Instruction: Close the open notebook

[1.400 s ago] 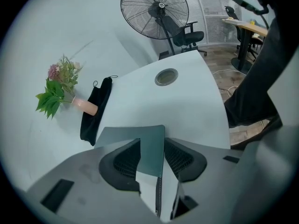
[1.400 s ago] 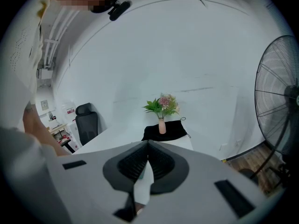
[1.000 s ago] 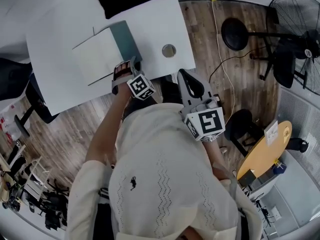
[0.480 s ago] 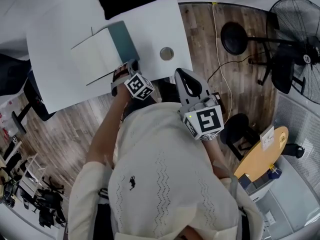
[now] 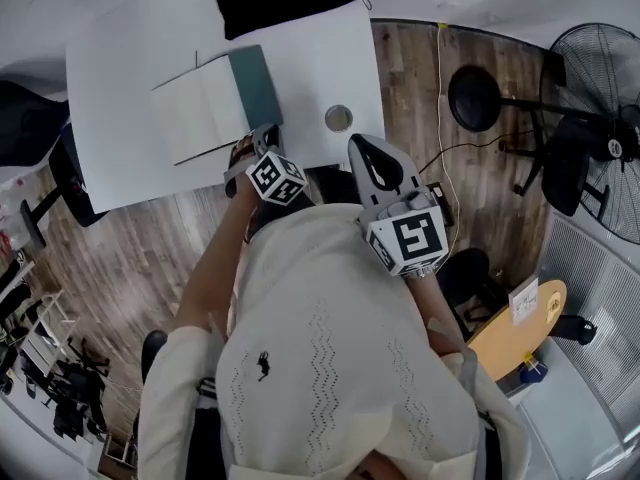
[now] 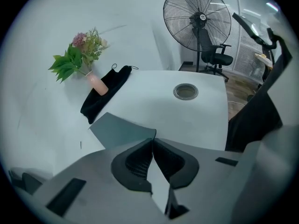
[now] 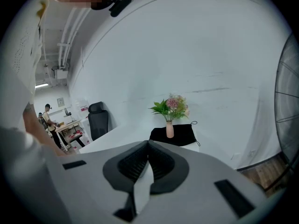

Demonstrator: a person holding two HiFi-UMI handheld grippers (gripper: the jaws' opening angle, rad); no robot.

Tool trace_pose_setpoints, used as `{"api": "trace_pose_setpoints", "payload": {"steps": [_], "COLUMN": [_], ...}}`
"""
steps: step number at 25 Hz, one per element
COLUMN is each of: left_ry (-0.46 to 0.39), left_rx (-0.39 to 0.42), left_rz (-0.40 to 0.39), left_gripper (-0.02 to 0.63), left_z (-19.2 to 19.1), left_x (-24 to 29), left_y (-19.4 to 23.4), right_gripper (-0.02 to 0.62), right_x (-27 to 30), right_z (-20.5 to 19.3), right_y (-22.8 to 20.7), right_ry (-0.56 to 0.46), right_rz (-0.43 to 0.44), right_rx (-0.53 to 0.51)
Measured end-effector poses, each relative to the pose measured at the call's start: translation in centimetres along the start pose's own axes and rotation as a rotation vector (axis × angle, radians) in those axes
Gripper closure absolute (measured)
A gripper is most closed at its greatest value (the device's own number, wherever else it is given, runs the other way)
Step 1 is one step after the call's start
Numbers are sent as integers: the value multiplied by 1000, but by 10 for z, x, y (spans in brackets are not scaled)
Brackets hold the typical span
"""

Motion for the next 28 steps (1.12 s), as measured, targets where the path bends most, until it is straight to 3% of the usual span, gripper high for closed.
{"api": "trace_pose_setpoints", "payload": {"steps": [28], "left_ry": [-175], "left_rx": [-477], "left_rz": [55], "left_gripper": [586], "left_z": [-7], "left_x": [-41], "left_y": [22], "right_gripper": [594], "right_x": [21], "right_z": [15], "right_y": [11], "right_ry": [23], "right_rz": [227], "right_rx": [-163]}}
Point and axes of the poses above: the fingertips, and each gripper's own axes: x forward along the fingers, y to its left, z out of its top, the point moved 3 cm from there along -x, backward along the fingers, and after that the axes turned 11 degrees about y, right-handed, at the moved point
